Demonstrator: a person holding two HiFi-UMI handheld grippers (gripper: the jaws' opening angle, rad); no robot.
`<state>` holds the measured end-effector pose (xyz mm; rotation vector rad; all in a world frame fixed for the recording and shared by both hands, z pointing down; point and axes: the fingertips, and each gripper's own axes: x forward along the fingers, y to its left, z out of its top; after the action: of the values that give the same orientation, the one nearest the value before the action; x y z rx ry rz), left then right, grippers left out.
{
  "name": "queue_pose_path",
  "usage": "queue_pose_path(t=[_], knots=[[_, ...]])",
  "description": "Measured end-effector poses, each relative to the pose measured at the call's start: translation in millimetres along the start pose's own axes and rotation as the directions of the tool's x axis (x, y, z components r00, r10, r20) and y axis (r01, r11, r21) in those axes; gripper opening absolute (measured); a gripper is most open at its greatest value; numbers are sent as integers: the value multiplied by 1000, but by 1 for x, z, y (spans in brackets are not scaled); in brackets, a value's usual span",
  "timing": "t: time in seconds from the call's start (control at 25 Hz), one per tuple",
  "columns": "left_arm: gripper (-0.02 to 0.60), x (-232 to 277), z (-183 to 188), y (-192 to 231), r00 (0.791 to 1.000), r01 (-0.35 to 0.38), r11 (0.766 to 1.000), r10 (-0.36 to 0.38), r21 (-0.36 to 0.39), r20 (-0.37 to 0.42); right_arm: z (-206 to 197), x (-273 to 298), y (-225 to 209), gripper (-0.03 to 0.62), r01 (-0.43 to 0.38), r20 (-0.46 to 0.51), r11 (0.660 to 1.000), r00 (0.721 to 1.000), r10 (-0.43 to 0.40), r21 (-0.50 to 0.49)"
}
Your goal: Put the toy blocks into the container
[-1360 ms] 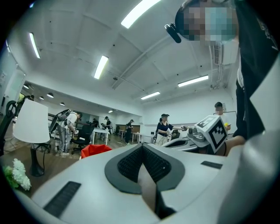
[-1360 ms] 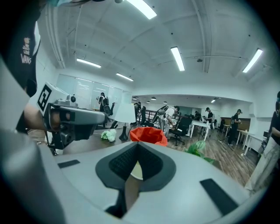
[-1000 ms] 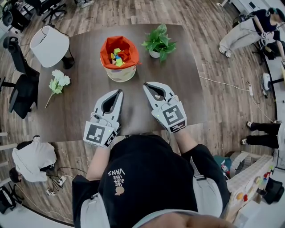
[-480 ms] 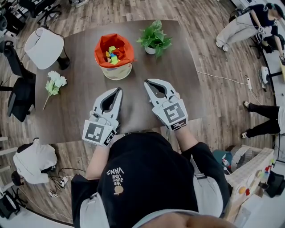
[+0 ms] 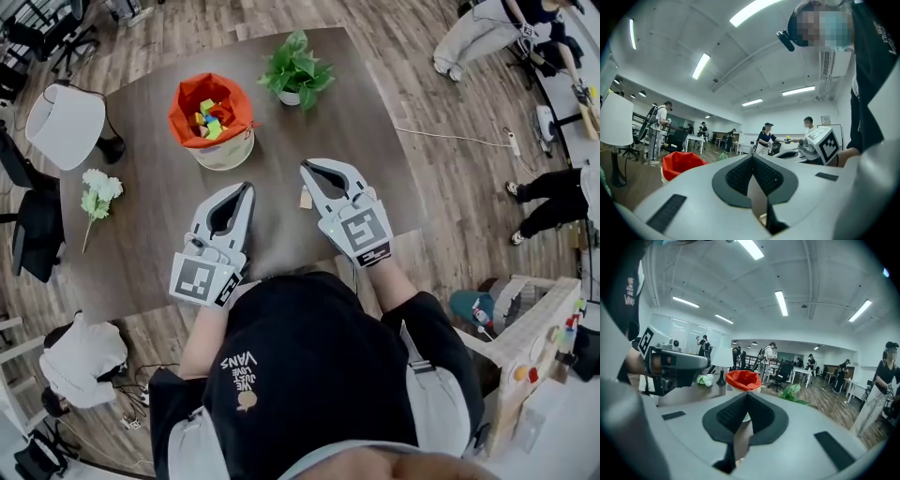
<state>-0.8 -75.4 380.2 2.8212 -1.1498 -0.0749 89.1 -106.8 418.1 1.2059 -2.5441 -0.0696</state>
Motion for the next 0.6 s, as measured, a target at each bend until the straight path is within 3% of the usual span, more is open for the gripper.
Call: queue_pose_path(t=[0.6], knots=[[11,10,-8,5,1000,-10,1000,10,-8,-21,-66,21,-6,20,-48,-140,999,989,48,3]])
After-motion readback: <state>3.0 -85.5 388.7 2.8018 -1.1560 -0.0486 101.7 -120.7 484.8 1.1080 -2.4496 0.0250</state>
